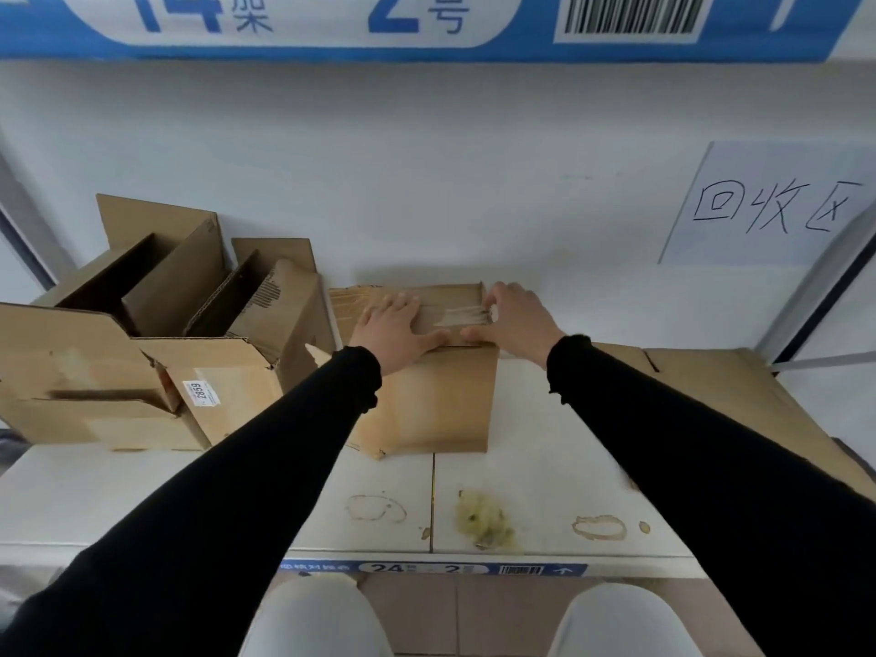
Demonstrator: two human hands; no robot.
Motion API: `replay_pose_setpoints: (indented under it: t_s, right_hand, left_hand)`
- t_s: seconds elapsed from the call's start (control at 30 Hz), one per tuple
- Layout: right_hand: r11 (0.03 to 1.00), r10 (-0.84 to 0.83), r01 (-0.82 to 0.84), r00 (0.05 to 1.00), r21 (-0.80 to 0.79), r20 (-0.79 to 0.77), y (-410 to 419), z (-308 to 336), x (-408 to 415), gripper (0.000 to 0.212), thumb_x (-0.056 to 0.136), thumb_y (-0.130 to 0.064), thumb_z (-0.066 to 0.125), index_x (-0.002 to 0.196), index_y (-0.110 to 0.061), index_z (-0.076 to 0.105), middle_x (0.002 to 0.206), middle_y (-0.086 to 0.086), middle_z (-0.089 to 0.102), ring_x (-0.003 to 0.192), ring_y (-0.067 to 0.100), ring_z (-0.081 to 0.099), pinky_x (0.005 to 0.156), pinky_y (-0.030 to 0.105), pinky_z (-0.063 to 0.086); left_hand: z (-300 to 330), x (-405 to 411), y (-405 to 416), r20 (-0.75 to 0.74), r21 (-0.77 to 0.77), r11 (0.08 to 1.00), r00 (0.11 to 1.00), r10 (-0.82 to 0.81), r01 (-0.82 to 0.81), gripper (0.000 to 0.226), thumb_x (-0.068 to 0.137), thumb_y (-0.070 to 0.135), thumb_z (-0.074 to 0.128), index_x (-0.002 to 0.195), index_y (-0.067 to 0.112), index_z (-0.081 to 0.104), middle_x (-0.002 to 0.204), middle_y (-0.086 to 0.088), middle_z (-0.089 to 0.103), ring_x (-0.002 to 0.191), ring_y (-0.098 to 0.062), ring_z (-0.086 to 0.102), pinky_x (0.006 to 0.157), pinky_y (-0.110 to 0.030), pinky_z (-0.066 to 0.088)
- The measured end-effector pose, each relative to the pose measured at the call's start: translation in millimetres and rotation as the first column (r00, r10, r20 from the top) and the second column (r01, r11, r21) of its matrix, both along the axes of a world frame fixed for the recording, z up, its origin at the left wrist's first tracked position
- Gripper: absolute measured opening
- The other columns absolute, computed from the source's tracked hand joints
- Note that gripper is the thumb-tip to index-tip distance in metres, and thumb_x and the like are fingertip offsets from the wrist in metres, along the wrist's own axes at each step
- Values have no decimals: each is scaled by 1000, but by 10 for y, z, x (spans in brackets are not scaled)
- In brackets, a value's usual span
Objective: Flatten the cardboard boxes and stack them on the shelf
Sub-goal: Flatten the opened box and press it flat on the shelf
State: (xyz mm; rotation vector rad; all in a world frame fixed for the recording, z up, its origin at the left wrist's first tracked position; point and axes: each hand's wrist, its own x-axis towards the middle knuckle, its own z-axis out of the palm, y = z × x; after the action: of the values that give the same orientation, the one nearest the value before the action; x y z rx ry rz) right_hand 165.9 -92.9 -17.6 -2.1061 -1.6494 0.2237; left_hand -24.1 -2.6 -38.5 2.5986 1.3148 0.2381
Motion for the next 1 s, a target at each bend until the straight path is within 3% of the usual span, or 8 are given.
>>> replay_pose_setpoints:
  t_s: [0.33,0.47,0.53,0.6,0.7,0.83,0.9,1.0]
  right_hand:
    - [928,345,-369,807,-47,479,229,170,157,12,98,-31,57,94,-25,66,94,-11,51,95,11,47,70,30,35]
    - [989,44,-42,999,145,-6,272,-14,80,14,92,-14,53,81,-9,60,80,0,63,73,17,57,64,33,43]
    - [969,-89,203,820,143,-566,286,-36,68,10,89,-6,52,80,-6,56,78,9,64,70,18,61,72,40,57]
    - [953,-115,294,566,69,-816,263,-21,86,7,88,-2,54,85,-8,55,79,13,65,70,22,62,78,41,61]
    - [973,-69,202,711,110,-700,208,21,52,16,84,-28,56,81,-12,54,77,5,62,72,22,58,76,41,58]
    - [971,-116,155,971,182,-209,134,-67,-49,28,91,-44,61,84,-17,59,82,-6,61,74,14,57,68,32,46]
    - [932,-147,278,877,233,-458,110,-97,-45,20,92,-32,61,81,-15,62,78,-2,66,73,18,63,72,42,57]
    - [871,-18,432,506,235,-862,86,48,-92,14,87,-19,64,74,-15,65,72,4,69,70,22,67,71,41,61]
  left_hand:
    - [-63,-40,61,23,-21,1000,1000,2,-2,95,90,78,38,161,18,18,169,-3,9,156,-19,3,124,-44,0]
    - [-48,-47,69,21,-33,999,1000,6,-6,93,91,76,39,161,18,18,169,-4,9,156,-20,3,125,-44,0]
    - [-31,-55,61,20,-48,999,1000,16,-15,92,92,75,40,161,17,18,169,-4,9,156,-20,3,125,-44,-1]
    - [-28,-54,56,18,-51,998,1000,24,-24,92,93,74,39,161,18,17,169,-4,9,156,-21,3,125,-44,-1]
    - [-26,-14,33,3,-33,999,1000,16,-15,86,93,74,37,161,24,20,169,-4,11,156,-23,3,125,-46,-1]
    - [2,27,-64,-23,-26,1000,1000,18,-18,76,97,69,34,161,31,19,169,-6,7,156,-24,0,124,-47,-4]
    - [21,24,-128,3,-9,1000,1000,-2,2,71,100,65,30,161,31,18,170,-6,7,156,-22,0,124,-46,-5]
    - [104,-5,-263,146,12,999,988,-46,45,82,91,81,23,160,37,16,170,2,8,156,-12,0,125,-45,-6]
